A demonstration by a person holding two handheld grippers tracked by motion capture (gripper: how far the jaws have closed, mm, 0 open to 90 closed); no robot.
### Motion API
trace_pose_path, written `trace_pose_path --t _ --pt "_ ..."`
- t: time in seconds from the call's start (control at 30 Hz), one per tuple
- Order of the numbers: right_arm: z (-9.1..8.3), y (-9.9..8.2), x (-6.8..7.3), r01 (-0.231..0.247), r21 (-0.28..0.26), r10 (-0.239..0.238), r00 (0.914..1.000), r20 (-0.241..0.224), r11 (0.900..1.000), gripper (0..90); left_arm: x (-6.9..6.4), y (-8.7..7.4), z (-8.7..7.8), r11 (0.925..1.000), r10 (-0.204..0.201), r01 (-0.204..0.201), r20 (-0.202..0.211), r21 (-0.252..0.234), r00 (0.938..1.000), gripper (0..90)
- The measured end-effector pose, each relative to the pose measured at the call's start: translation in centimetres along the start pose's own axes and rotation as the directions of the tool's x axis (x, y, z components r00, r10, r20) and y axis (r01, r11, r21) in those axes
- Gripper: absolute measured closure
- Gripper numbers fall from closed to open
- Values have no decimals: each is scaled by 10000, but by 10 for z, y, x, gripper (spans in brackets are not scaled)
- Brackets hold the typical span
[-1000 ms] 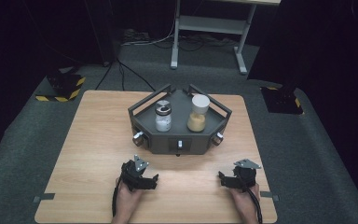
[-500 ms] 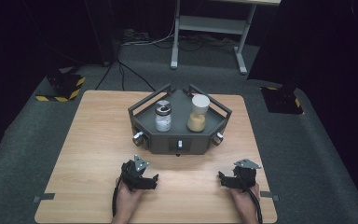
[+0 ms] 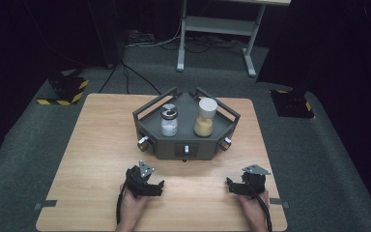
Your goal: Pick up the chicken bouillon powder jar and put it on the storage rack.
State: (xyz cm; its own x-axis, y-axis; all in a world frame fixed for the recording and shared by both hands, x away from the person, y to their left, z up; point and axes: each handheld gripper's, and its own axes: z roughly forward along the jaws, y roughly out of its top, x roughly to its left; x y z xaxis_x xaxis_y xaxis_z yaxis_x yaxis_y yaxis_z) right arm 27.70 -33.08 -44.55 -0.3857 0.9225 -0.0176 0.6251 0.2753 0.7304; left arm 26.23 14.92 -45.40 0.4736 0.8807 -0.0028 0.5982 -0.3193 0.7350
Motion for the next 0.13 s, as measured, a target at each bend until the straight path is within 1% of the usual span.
trace_pose_path --t 0.13 --pt "0 0 0 26 -11 -26 10000 -10 10000 62 0 0 0 10000 -16 16 -16 3 10000 54"
